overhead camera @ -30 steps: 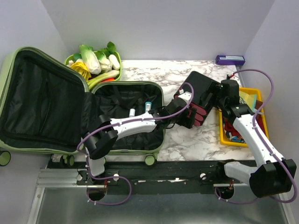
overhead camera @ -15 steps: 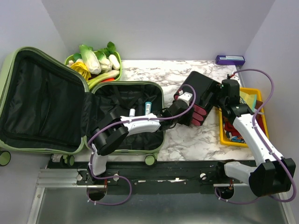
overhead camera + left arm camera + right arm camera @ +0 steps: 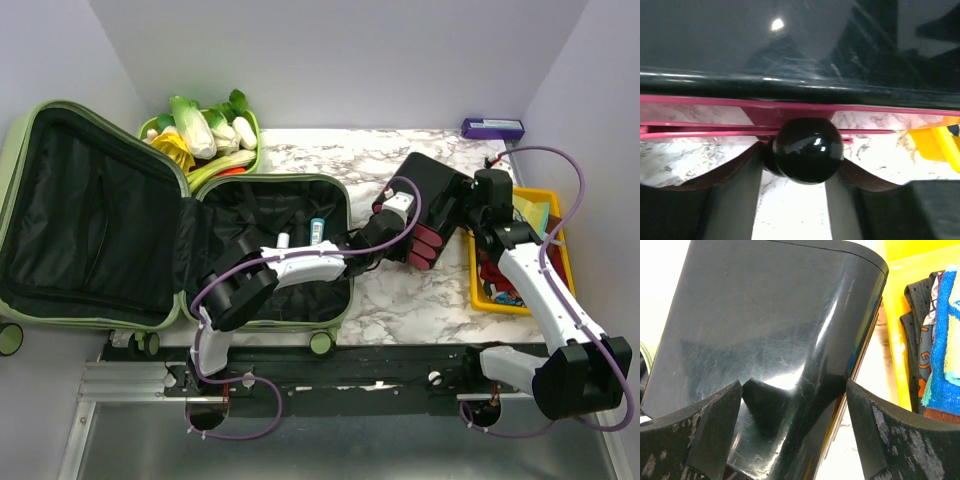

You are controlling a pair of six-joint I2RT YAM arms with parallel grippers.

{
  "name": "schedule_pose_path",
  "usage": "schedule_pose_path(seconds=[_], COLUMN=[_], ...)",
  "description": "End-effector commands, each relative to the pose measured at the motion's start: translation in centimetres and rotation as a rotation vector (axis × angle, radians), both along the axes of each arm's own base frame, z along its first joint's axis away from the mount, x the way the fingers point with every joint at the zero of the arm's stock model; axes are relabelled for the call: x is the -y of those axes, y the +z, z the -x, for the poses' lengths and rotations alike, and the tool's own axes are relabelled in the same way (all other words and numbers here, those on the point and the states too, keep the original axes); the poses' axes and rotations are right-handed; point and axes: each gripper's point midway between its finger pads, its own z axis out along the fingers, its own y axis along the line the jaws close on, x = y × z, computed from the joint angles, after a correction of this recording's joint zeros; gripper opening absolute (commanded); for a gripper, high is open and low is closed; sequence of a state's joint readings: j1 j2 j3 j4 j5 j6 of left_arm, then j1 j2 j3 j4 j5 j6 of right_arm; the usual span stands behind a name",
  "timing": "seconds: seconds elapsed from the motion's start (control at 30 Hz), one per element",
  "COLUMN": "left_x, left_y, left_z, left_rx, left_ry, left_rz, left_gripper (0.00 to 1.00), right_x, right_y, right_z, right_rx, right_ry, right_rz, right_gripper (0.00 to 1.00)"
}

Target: Open, take out, and arrange the luggage

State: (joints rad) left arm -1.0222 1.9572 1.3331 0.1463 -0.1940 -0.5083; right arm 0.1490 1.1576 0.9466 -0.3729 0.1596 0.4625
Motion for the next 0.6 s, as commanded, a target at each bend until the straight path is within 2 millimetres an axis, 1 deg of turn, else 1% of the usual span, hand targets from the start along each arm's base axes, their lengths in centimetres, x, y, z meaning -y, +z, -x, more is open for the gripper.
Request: schedule_pose_path(seconds=[0.0,0.03,0.1,0.13,0.2,0.23,0.27,0.33,0.47,0.53,0.57], left_x=[1.0,1.1,1.1,1.1,1.2,1.2,1.2,1.3,1.5,1.6,1.4], left_y=[1.3,1.5,1.3,1.3,1.0,1.0,0.7,0.6,1.0,1.0,0.9], left_z=[-0.8,-0.8,-0.7,-0.7,-0.6,-0.5,-0.3,0.1,2.0,3.1,3.5], left_rx=[0.042,0.043,0.039,0.036,0.029,0.02,0.013,-0.004,-0.042,-0.045,-0.049], left_ry=[-0.003,-0.007,-0.011,-0.007,-0.009,-0.009,-0.014,-0.025,-0.041,-0.05,-0.048], left_rz=[0.036,0.041,0.042,0.045,0.045,0.051,0.049,0.062,0.114,0.113,0.109], left_gripper=[0.51,0.41,0.32,0.22,0.15,0.09,0.07,0.05,0.05,0.05,0.05], right_x=[0.1,0.2,0.2,0.1,0.1,0.1,0.1,0.5,1.6,1.8,2.1], right_y=[-1.6,-1.5,-1.7,-1.8,-2.1,-2.0,-2.1,-1.7,-1.4,-1.5,-1.7], right_z=[0.0,0.0,-0.2,-0.3,-0.4,-0.5,-0.6,-1.0,-1.9,-2.5,-2.6], right_rx=[-0.038,-0.038,-0.044,-0.048,-0.058,-0.055,-0.058,-0.051,-0.05,-0.056,-0.064], right_ry=[0.015,0.014,0.013,0.015,0.017,0.016,0.011,-0.005,-0.044,-0.049,-0.057], right_rz=[0.024,0.025,0.027,0.025,0.023,0.024,0.028,0.04,0.053,0.064,0.066], right_gripper=[0.91,0.91,0.91,0.91,0.91,0.91,0.91,0.91,0.91,0.91,0.91])
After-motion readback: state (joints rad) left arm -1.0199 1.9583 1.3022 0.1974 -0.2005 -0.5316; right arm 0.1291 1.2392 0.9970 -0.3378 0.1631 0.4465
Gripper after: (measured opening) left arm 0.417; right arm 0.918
